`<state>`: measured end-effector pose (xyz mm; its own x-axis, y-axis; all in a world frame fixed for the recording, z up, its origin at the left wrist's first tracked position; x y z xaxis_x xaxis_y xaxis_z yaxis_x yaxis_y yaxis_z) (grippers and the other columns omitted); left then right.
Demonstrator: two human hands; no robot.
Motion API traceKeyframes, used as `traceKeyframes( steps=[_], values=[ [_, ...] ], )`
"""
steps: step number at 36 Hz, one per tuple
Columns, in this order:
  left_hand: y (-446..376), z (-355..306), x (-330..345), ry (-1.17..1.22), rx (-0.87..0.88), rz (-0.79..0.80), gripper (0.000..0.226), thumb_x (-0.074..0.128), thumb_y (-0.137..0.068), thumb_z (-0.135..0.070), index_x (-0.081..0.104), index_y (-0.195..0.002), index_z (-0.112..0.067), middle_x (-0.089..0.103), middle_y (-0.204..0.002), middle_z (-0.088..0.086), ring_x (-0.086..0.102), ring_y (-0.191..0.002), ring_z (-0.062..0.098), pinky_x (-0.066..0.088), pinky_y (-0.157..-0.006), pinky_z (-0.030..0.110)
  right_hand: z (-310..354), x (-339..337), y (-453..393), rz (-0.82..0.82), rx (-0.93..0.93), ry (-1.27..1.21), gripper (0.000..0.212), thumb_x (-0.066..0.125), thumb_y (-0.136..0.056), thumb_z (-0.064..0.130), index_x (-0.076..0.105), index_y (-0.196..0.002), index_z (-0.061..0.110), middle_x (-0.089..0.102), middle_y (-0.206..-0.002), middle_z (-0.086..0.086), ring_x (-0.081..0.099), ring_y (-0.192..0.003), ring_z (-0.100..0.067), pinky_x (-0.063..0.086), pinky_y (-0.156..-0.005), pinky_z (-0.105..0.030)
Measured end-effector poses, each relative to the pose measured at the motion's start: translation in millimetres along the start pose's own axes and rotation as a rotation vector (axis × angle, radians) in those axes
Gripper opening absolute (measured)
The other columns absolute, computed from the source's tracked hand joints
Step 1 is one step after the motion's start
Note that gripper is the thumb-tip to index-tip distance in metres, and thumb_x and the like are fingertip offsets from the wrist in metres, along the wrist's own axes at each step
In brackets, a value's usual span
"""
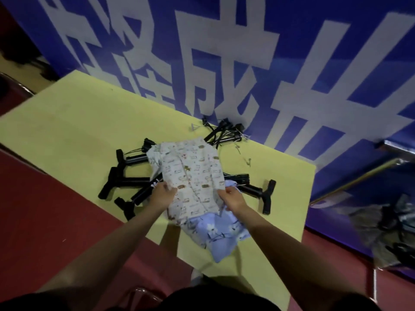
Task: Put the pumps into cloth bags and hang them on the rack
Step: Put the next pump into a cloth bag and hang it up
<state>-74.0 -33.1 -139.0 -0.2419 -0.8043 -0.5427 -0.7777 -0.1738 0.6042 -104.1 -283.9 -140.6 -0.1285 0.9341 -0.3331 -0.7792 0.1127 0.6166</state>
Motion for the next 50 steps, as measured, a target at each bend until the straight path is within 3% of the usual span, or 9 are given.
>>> traceKeyframes(
  steps=[8,14,21,24,28,34,42,46,50],
  values=[
    [2.6,-7.9,-6.0,0.559,-0.088,0.038,0.019,0.055,-0.096,-0.022,0.059,-0.083,-0.008,0.063,-0.086,0.014,0.061,-0.079,0.028,0.047,-0.075,0.035,22.4,20.5,2.5,-0.128,0.014,-0.136,0.026,0.056,-0.096,0.027,0.064,-0.112,0.008,0.068,-0.109,-0.014,0.063,-0.099,-0.032,0.051,-0.081,-0.04],
    [4.8,-17.7,8.0,0.876,-0.291,0.32,0.049,0.04,-0.099,-0.05,0.055,-0.121,-0.009,0.06,-0.112,0.012,0.057,-0.112,0.033,0.045,-0.084,0.042,97.3,16.0,26.0,-0.097,-0.168,-0.379,0.021,0.055,-0.094,0.013,0.065,-0.111,0.006,0.07,-0.104,-0.012,0.066,-0.098,-0.032,0.054,-0.089,-0.048],
    [7.5,-60.4,16.2,1.266,-0.354,0.598,0.09,0.051,-0.075,-0.078,0.055,-0.132,-0.008,0.061,-0.118,0.012,0.059,-0.103,0.029,0.05,-0.092,0.045,144.4,3.1,63.4,0.162,-0.13,-0.993,0.023,0.053,-0.095,0.021,0.067,-0.108,0.008,0.069,-0.104,-0.016,0.067,-0.088,-0.03,0.048,-0.09,-0.044],
    [19.2,-106.5,5.0,1.428,-0.165,0.687,0.084,0.043,-0.081,-0.077,0.058,-0.126,-0.008,0.062,-0.126,0.02,0.059,-0.112,0.036,0.05,-0.089,0.053,130.3,-8.7,73.1,0.194,-0.123,-0.964,0.028,0.063,-0.092,0.027,0.075,-0.071,0.012,0.068,-0.068,-0.008,0.064,-0.063,-0.019,0.05,-0.069,-0.031],
    [34.9,-150.7,-14.6,1.38,0.062,0.634,0.064,0.048,-0.089,-0.064,0.059,-0.13,-0.016,0.063,-0.127,0.014,0.059,-0.116,0.031,0.046,-0.093,0.05,86.5,-31.3,84.4,0.072,-0.068,-0.501,0.024,0.045,-0.1,0.02,0.057,-0.079,0.021,0.059,-0.079,0.001,0.055,-0.07,-0.012,0.046,-0.068,-0.029],
    [86.7,-182.6,0.5,0.947,0.386,0.604,0.028,0.056,-0.092,-0.027,0.063,-0.118,-0.018,0.047,-0.064,-0.005,0.043,-0.049,0.007,0.039,-0.048,0.017,25.9,-64.8,96.6,0.096,-0.156,-0.486,0.028,0.06,-0.086,0.031,0.072,-0.092,0.007,0.069,-0.093,-0.015,0.065,-0.084,-0.029,0.05,-0.075,-0.033],
    [142.8,-176.5,65.8,0.613,0.509,0.474,0.027,0.04,-0.103,-0.022,0.065,-0.102,-0.011,0.034,-0.055,-0.006,0.039,-0.051,0.01,0.037,-0.064,0.027,-6.0,-61.2,95.3,0.21,-0.055,-0.494,0.049,0.054,-0.09,0.06,0.06,-0.125,0.027,0.059,-0.099,-0.017,0.05,-0.072,-0.028,0.038,-0.057,-0.032],
    [153.4,-177.0,69.5,0.553,0.533,0.354,0.02,0.049,-0.099,-0.018,0.068,-0.099,-0.012,0.049,-0.058,-0.012,0.049,-0.058,0.005,0.041,-0.068,0.015,-12.8,-43.4,103.6,0.32,-0.022,-0.446,0.043,0.057,-0.088,0.059,0.067,-0.093,0.018,0.049,-0.07,-0.01,0.039,-0.054,-0.02,0.027,-0.048,-0.027],
    [150.7,-166.9,58.8,0.461,0.558,0.245,0.015,0.058,-0.094,-0.013,0.071,-0.1,-0.015,0.069,-0.099,-0.01,0.062,-0.094,0.001,0.046,-0.074,0.009,-19.5,-35.0,104.1,0.286,-0.03,-0.375,0.034,0.063,-0.074,0.04,0.06,-0.077,0.006,0.051,-0.063,-0.008,0.043,-0.052,-0.021,0.03,-0.049,-0.028]
  ],
)
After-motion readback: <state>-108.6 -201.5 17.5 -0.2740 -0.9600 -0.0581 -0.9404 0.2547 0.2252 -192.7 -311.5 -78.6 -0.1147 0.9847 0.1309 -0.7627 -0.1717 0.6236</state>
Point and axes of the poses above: each hand's wrist, its own y-axis away from the middle knuckle, its own x-axis out of the palm, z = x × y, the point moved 8 cm from there along -y, towards the middle knuckle
